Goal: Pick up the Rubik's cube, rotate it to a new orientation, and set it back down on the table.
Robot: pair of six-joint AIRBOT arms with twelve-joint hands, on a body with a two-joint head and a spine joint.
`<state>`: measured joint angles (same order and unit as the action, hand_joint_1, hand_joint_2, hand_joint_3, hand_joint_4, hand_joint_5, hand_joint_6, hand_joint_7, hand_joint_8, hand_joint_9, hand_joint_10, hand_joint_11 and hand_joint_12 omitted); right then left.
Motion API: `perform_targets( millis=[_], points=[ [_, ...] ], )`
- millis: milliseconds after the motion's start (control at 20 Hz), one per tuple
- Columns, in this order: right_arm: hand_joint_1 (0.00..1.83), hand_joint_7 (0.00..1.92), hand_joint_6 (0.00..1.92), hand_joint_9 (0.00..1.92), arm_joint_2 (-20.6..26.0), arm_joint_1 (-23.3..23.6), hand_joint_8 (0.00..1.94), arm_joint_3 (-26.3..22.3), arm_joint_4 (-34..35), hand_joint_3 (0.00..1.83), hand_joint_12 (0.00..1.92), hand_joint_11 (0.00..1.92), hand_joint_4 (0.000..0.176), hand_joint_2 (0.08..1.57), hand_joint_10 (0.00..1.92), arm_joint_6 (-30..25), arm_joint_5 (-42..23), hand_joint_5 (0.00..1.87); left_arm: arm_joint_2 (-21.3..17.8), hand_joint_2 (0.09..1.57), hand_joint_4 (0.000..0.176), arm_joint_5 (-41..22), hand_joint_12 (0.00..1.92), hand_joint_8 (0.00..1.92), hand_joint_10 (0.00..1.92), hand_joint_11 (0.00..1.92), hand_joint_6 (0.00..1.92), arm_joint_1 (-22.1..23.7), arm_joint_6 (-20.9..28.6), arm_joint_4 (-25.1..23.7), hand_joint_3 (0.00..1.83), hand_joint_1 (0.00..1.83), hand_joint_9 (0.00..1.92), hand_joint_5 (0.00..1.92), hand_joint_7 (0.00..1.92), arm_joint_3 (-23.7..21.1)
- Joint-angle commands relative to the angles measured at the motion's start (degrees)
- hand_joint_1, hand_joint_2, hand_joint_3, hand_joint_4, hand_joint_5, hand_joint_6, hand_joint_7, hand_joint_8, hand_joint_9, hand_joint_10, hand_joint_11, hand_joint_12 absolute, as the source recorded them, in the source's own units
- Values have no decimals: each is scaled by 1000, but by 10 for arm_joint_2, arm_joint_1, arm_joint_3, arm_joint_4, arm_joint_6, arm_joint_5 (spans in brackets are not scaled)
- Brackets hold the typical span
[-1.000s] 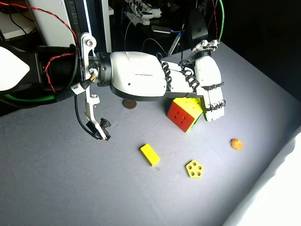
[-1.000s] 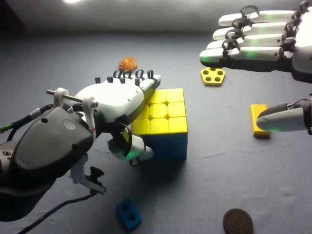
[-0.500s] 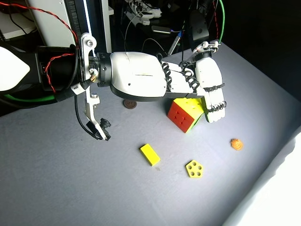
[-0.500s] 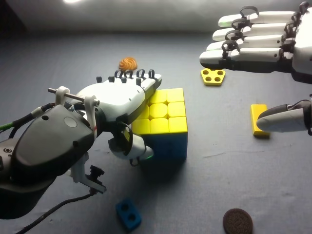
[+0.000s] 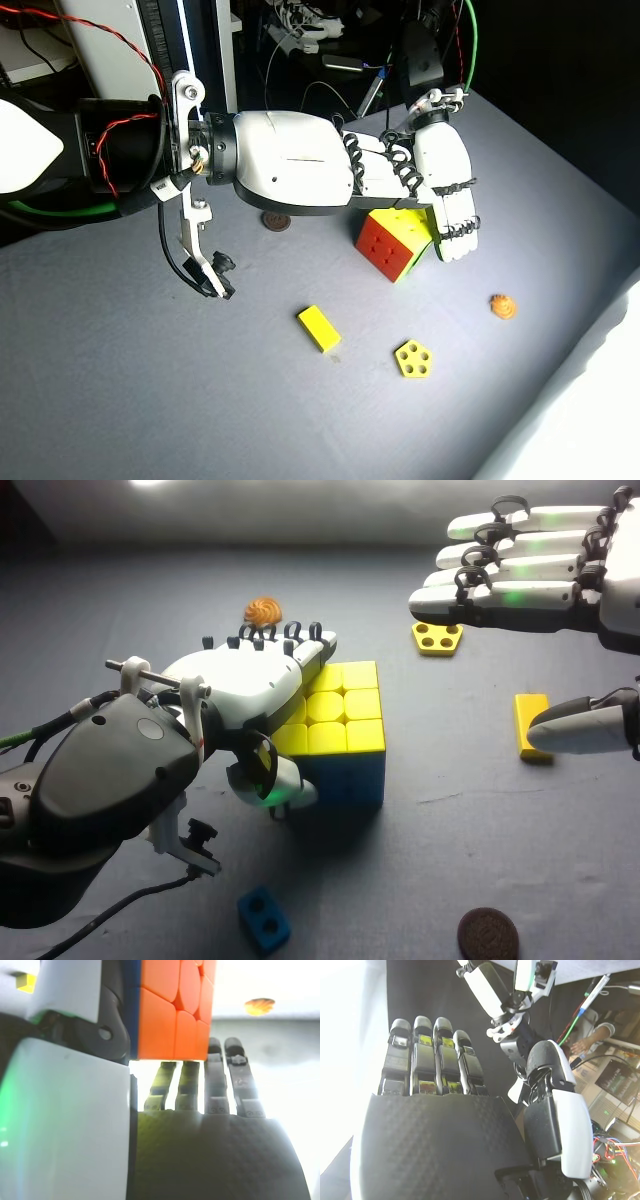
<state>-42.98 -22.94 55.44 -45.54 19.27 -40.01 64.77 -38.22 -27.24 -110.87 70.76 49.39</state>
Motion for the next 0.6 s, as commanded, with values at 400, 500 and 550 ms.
perform_targets(
  millis=[400, 500, 550],
  points=[
    [209, 121, 14, 85, 3, 3, 6, -3, 30, 1, 27, 43, 0, 1249, 9, -1, -53, 72, 2, 1031, 0, -18, 1302, 822, 844, 0, 664, 9, -12, -11, 8, 1165, 331, 370, 322, 1],
    [211, 125, 14, 95, 3, 3, 6, -3, 30, 2, 26, 25, 0, 1252, 12, -1, -53, 76, 1, 1045, 0, -18, 1828, 1578, 1649, 39, 1458, 10, -14, -10, 1, 1153, 217, 356, 249, 1],
    [241, 132, 2, 110, 4, 3, 1, -3, 30, 1, 133, 4, 0, 1245, 2, -1, -53, 95, 1, 1217, 0, -17, 1902, 1678, 1776, 189, 1475, 10, -14, -10, 22, 1083, 296, 606, 290, 1]
  ],
)
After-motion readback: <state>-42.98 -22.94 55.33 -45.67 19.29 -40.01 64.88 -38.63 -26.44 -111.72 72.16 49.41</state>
